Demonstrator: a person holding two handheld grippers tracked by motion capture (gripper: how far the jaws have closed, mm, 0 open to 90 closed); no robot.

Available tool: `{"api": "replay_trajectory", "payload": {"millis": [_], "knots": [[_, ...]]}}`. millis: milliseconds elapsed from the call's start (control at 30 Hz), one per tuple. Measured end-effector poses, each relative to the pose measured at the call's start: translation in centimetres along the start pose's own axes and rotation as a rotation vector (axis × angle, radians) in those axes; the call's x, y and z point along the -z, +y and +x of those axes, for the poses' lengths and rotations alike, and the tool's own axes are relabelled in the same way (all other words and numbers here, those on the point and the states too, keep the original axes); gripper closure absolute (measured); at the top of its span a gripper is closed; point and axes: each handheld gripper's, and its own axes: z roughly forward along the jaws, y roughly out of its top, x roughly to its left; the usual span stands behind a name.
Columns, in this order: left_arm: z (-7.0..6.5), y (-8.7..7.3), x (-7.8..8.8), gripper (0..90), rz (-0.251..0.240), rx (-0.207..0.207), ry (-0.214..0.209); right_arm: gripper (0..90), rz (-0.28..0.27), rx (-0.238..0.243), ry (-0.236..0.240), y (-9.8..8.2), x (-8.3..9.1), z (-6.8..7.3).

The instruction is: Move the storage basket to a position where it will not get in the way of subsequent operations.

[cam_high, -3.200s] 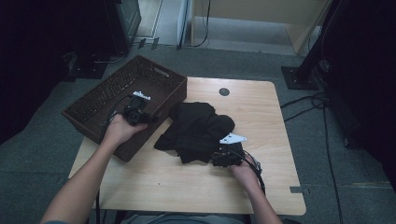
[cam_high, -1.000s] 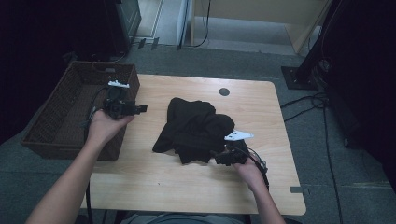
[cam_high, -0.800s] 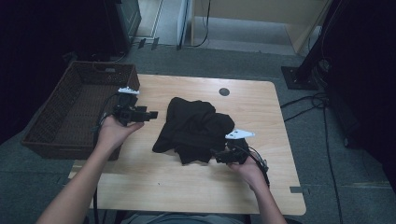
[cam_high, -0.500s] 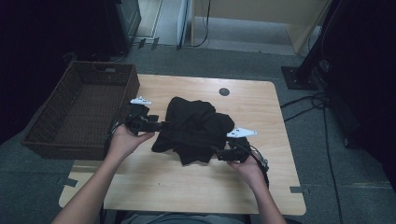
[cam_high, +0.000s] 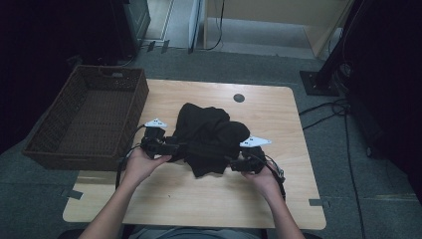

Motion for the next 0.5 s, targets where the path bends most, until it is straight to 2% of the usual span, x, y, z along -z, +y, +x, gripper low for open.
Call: {"api": "replay_trajectory", "payload": {"millis": [200,333,400,500], "knots": [[-0.3,-0.3,0.7,37.9,0.010,-0.044,0.017,27.3,0.015,0.001,0.003,0.1,-0.5,0.1],[-1.0,-0.5,1.1,37.2,0.010,-0.072,-0.003,28.2,0.037,0.007,-0.001,0.0,-1.2,0.1],[-1.5,-0.7,1.0,36.3,0.012,-0.083,-0.045,28.5,0.046,-0.003,0.002,0.1,-1.4,0.1],[-2.1,-1.1,0.6,35.4,0.027,-0.117,-0.047,30.3,0.039,-0.003,0.002,0.1,-1.5,0.1]]}}
